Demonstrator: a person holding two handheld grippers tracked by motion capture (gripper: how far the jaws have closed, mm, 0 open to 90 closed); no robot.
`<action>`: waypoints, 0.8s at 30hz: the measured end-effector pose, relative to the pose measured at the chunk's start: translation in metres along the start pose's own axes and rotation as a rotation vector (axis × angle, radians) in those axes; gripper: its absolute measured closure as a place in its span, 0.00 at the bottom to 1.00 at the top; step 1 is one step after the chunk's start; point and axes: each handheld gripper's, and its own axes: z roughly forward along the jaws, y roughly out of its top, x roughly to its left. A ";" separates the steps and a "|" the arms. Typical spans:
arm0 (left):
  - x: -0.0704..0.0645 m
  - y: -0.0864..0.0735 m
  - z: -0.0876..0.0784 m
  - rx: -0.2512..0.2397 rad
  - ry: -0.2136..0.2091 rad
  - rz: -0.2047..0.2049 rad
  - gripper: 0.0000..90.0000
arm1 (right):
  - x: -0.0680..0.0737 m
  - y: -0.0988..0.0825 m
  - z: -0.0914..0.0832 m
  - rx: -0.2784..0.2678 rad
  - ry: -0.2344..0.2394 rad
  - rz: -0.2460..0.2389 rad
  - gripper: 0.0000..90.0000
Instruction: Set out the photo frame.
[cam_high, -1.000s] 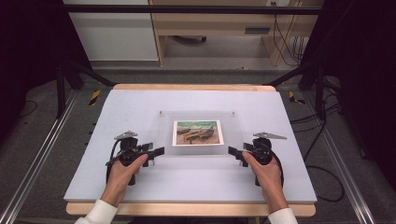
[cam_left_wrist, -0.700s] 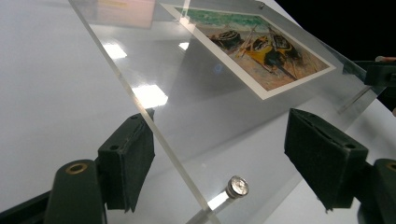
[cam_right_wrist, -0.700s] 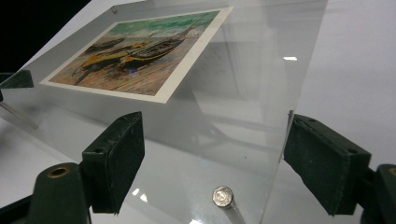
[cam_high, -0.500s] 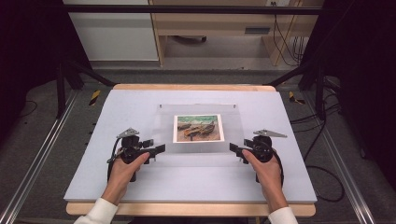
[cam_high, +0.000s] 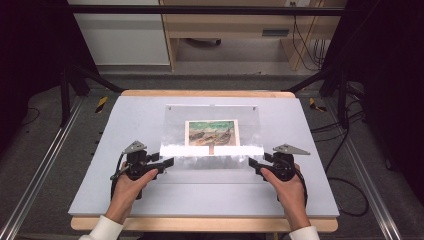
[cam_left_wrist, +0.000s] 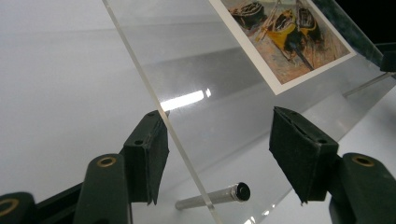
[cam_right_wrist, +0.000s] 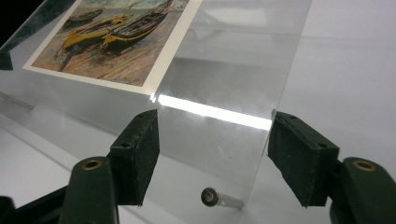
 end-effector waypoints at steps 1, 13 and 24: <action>-0.001 -0.001 -0.001 -0.001 0.005 0.006 0.41 | 0.000 -0.001 -0.001 -0.001 -0.003 -0.007 0.40; -0.008 -0.007 -0.009 -0.005 0.025 0.023 0.47 | 0.005 -0.007 -0.010 -0.012 -0.019 -0.032 0.46; -0.011 -0.009 -0.012 -0.003 0.034 0.025 0.49 | 0.005 -0.009 -0.014 -0.018 -0.024 -0.032 0.50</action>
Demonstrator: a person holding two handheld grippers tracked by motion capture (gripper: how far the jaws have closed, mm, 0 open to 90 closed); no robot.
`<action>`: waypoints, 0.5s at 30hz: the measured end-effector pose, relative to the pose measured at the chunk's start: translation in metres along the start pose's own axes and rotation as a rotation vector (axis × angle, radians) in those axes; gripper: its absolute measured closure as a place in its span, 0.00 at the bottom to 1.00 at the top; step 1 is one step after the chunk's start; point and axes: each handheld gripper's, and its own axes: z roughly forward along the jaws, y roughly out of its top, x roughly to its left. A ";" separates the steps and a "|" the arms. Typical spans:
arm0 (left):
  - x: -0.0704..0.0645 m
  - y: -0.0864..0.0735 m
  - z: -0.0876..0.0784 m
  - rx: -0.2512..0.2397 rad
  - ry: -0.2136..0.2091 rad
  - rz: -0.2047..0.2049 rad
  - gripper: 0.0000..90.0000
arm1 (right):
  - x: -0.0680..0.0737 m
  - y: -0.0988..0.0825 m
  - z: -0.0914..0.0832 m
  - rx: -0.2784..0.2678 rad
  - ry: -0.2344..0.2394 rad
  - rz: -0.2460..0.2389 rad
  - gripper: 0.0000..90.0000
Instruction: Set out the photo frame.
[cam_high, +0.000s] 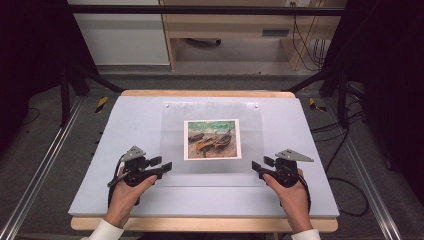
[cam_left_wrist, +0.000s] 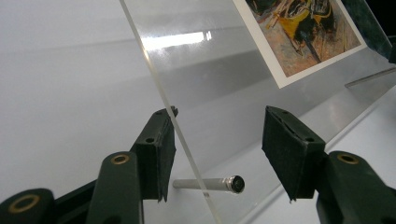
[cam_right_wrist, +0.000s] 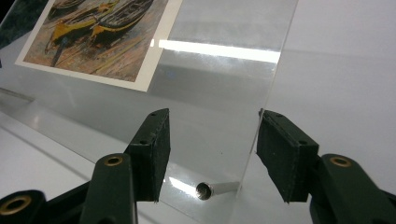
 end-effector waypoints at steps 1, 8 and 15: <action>0.000 0.000 0.000 0.000 0.001 0.000 0.49 | 0.000 0.000 0.000 0.001 -0.001 0.001 0.50; -0.002 -0.002 -0.004 0.000 0.007 0.007 0.52 | 0.002 -0.003 -0.004 -0.005 -0.006 -0.007 0.54; -0.005 -0.005 -0.007 -0.001 0.013 0.000 0.56 | 0.004 -0.007 -0.009 -0.005 -0.017 -0.016 0.58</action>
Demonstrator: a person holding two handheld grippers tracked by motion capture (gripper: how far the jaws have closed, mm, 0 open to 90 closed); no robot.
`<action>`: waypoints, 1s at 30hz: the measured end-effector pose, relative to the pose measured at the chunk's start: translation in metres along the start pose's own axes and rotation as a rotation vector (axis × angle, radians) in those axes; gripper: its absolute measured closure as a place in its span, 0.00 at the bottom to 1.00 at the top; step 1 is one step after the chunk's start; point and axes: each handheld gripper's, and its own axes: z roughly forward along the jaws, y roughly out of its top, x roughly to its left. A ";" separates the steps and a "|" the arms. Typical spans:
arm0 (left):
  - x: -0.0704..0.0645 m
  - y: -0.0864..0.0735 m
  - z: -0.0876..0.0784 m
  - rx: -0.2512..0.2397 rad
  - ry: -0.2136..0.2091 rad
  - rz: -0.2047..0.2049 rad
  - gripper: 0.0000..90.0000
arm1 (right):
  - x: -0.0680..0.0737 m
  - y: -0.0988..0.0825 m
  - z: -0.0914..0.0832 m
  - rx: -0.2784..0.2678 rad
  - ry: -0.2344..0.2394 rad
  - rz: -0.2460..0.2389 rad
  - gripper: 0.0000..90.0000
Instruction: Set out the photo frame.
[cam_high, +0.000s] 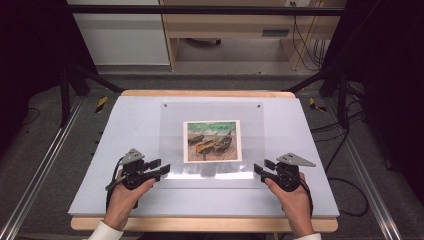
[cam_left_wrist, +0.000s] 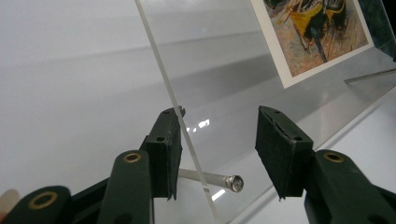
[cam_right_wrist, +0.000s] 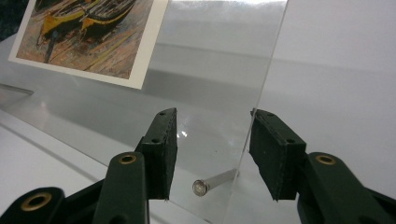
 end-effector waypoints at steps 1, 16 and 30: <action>0.000 -0.001 -0.001 0.000 -0.001 -0.001 0.57 | 0.000 0.000 -0.001 0.000 0.000 0.000 0.59; -0.007 -0.006 -0.009 0.019 0.029 0.018 0.64 | 0.006 -0.009 -0.010 0.006 -0.028 -0.033 0.67; -0.014 -0.016 -0.017 0.056 0.015 0.000 0.71 | 0.013 -0.019 -0.020 0.029 -0.058 -0.070 0.77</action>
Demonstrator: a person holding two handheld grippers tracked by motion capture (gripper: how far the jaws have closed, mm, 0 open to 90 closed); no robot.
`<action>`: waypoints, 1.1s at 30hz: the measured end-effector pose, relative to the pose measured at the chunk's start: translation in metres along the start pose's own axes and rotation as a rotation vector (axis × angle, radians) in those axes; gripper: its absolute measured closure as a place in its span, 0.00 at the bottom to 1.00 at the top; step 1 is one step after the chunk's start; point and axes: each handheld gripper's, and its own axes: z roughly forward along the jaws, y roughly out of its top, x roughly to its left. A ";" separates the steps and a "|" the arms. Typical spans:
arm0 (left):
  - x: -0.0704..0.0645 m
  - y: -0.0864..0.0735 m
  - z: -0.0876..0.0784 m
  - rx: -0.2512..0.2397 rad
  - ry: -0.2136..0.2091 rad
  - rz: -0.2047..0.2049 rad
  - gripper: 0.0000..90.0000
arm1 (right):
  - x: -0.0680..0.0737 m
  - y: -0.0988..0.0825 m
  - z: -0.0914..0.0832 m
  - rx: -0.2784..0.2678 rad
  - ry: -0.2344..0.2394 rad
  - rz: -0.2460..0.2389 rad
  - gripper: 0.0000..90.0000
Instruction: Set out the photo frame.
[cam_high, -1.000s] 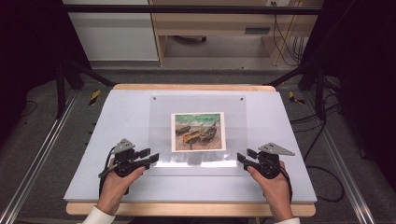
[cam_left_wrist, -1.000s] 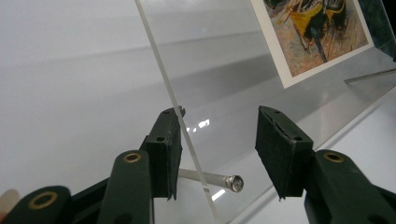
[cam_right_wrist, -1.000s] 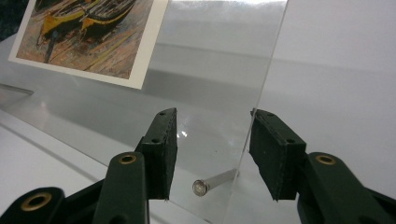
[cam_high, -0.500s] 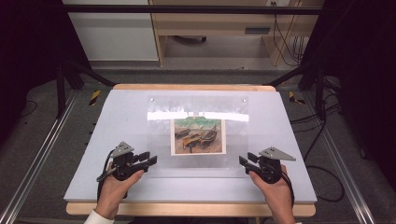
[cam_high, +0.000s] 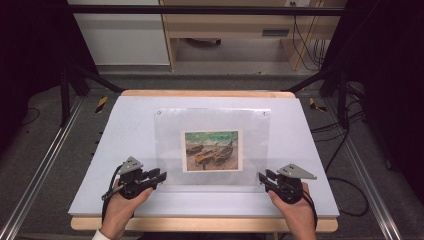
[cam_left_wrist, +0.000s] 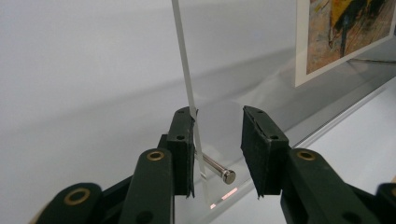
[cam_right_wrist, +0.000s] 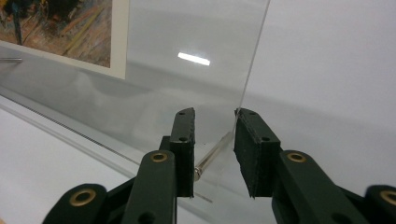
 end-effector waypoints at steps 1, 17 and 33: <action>0.000 -0.001 0.000 0.001 0.000 0.002 0.72 | 0.000 -0.001 0.000 -0.001 0.002 0.001 0.77; -0.003 -0.006 -0.003 0.008 0.006 0.025 0.73 | 0.001 -0.007 -0.004 0.018 0.006 0.000 0.80; -0.004 -0.008 -0.003 0.018 -0.002 0.025 0.73 | 0.002 -0.009 -0.005 0.026 0.004 -0.005 0.81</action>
